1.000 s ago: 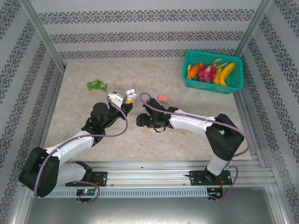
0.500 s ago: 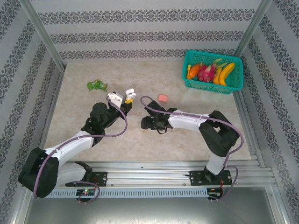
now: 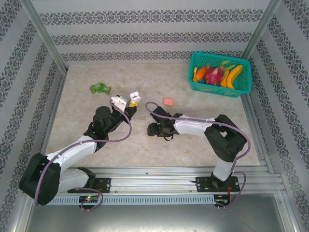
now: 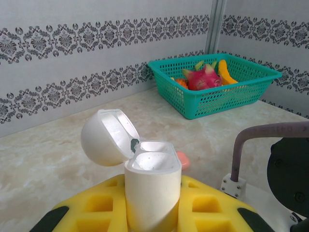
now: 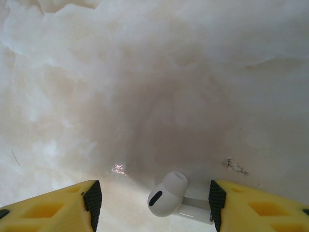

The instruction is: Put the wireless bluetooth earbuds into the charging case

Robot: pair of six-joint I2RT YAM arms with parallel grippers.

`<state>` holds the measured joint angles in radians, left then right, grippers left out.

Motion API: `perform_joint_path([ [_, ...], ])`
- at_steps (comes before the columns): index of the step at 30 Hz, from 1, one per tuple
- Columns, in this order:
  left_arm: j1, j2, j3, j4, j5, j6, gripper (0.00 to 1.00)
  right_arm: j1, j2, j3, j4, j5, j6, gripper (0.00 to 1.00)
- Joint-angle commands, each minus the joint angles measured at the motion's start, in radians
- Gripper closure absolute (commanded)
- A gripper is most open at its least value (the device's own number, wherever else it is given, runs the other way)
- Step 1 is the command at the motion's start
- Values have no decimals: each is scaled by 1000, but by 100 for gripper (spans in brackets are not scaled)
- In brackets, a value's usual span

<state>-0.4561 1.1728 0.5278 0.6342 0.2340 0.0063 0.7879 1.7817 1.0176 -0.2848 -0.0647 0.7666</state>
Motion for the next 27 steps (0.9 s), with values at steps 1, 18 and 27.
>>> perform_joint_path([
  [1, 8, -12, 26, -3, 1, -12, 100, 22, -1, -17, -11, -3, -2, 38],
  [18, 9, -11, 24, 1, -1, -14, 100, 63, -33, -8, -29, -28, 28, 38],
  [27, 8, -20, 22, 5, -2, -9, 100, 57, -75, 48, -158, 118, -13, 37],
])
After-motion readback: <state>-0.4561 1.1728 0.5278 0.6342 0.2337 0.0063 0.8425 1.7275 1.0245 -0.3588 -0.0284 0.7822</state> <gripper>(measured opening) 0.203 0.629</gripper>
